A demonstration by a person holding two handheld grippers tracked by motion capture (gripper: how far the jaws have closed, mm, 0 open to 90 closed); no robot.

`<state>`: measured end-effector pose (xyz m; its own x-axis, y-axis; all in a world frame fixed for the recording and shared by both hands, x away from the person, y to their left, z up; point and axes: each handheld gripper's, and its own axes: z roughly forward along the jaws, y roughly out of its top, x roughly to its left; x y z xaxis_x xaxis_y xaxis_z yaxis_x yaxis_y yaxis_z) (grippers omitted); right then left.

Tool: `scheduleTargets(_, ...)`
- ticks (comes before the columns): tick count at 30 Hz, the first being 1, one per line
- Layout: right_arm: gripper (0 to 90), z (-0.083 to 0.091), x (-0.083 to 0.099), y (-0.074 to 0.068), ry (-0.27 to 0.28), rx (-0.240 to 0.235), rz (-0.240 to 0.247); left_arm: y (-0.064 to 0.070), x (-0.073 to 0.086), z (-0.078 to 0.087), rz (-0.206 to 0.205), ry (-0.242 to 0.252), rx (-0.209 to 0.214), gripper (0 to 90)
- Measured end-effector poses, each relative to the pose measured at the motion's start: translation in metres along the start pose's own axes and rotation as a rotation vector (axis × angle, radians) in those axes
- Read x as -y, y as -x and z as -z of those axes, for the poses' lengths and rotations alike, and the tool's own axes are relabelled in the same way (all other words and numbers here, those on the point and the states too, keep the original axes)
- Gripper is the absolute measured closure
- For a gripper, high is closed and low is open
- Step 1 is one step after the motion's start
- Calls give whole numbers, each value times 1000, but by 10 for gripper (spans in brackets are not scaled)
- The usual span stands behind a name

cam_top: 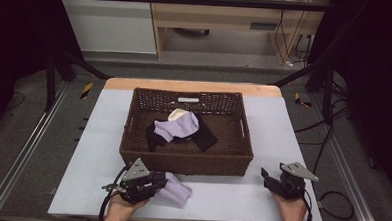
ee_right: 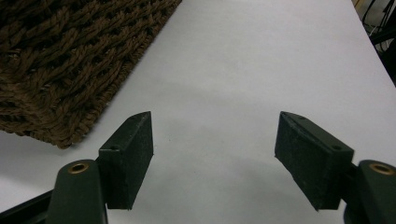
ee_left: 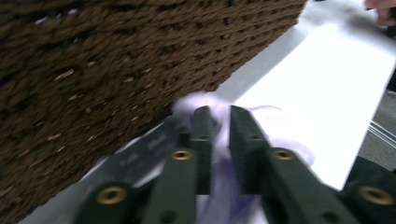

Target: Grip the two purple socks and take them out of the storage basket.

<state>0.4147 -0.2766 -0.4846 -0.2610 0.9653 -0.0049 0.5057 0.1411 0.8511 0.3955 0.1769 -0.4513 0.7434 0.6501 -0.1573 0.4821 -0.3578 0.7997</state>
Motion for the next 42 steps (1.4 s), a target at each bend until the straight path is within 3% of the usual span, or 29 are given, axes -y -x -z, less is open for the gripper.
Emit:
scheduleTargets(1,281,0,0,0,2,1,2,0,0,1,2,4,0,669)
scheduleTargets(4,281,0,0,0,2,0,0,3,-3,6,1,23,-22,592)
scheduleTargets(19,280,0,0,1,-6,5,-9,6,-29,41,1,156,-66,461)
scheduleTargets(26,281,-1,0,0,-8,19,-7,-5,-60,50,-17,210,-104,425)
scheduleTargets(32,280,-1,0,0,-12,21,-13,-18,-86,51,-17,214,-148,400)
scheduleTargets(36,280,-1,0,0,-15,18,-19,-30,-104,46,-11,216,-191,395)
scheduleTargets(37,280,-1,0,0,-15,17,-18,-36,-111,42,8,212,-204,393)
scheduleTargets(42,280,-1,0,1,-15,19,-16,-44,-122,31,-8,192,-258,391)
